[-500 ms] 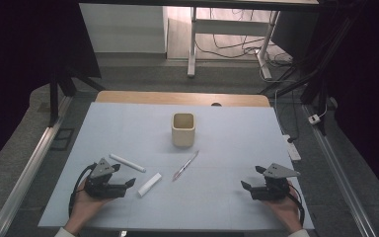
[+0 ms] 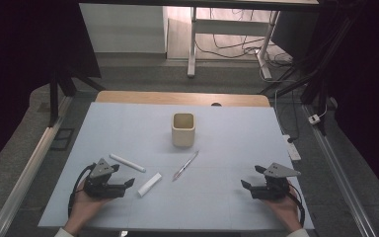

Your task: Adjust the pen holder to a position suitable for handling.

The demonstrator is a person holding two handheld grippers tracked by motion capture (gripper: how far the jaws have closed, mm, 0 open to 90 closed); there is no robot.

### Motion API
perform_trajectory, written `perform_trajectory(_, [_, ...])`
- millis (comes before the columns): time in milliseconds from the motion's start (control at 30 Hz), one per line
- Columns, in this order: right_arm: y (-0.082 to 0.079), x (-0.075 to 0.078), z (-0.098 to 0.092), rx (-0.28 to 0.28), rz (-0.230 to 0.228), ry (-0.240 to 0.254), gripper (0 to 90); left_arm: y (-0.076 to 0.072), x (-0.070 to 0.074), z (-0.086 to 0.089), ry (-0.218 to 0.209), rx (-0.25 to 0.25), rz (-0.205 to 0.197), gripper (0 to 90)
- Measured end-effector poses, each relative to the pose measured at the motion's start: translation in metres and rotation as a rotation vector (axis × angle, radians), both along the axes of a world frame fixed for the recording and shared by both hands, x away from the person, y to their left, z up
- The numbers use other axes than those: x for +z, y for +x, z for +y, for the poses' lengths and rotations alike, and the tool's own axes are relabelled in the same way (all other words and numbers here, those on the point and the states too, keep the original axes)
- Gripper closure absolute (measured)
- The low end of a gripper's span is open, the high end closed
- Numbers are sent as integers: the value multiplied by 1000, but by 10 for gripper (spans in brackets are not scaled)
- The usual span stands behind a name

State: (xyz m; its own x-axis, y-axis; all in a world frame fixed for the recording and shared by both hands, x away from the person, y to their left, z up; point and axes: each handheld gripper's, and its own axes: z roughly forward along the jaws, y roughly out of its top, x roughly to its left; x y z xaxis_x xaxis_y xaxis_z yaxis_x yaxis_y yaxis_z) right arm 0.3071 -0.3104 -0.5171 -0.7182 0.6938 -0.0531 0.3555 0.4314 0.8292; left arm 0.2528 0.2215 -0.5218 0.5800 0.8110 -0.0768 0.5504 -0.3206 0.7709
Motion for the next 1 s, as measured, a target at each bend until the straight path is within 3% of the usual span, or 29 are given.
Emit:
perform_trajectory(367, [4, 1, 2, 14, 2, 7, 207, -3, 1, 2, -9, 9, -8, 211])
perform_trajectory(667, [3, 2, 6, 19, -2, 7, 210, -6, 10, -3, -14, -15, -24, 211])
perform_trajectory(1000, [4, 1, 6, 28, 6, 4, 211, 1, 20, -7, -28, -8, 30, 212])
